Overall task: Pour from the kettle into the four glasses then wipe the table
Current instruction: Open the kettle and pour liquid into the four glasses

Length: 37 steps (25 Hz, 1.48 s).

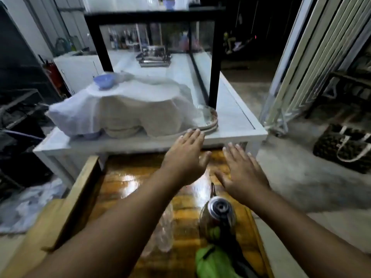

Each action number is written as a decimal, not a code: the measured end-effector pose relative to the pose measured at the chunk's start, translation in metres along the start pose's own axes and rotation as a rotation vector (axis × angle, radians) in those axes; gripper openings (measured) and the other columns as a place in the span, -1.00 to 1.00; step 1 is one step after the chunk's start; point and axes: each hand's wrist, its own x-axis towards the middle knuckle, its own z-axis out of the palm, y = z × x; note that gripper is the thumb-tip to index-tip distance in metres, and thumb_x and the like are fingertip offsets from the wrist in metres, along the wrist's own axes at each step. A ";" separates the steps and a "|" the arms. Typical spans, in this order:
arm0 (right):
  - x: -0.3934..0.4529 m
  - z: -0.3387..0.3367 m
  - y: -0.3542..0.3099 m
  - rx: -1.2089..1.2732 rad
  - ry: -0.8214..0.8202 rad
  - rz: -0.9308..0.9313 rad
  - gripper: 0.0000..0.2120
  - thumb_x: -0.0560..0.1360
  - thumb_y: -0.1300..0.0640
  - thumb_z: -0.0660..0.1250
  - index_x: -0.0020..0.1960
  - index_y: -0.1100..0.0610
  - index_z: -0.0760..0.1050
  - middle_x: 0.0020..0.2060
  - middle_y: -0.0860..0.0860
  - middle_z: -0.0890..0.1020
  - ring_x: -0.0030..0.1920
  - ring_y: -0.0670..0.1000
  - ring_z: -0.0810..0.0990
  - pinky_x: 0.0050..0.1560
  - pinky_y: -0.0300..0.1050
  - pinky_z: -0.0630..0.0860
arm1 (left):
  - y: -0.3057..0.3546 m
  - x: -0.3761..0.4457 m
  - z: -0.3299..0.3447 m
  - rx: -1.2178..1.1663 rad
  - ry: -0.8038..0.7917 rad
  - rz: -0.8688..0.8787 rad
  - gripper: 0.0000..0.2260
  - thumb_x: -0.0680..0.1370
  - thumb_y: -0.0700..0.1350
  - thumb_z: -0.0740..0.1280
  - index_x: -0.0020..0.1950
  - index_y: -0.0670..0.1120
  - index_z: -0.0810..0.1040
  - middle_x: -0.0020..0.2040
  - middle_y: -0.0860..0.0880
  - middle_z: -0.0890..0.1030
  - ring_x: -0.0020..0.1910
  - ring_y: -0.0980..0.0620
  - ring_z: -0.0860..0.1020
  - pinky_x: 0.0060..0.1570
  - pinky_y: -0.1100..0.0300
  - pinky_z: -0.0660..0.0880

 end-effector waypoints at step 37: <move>-0.113 0.154 0.047 1.386 -0.677 0.194 -0.36 0.44 -0.51 0.06 0.14 -0.12 0.66 0.22 -0.07 0.68 0.33 -0.08 0.57 0.44 0.13 0.38 | 0.031 -0.083 0.131 -0.086 -0.590 0.101 -0.34 0.51 0.05 -0.06 0.64 -0.03 -0.03 0.65 -0.01 -0.05 0.61 0.08 -0.12 0.57 0.04 -0.10</move>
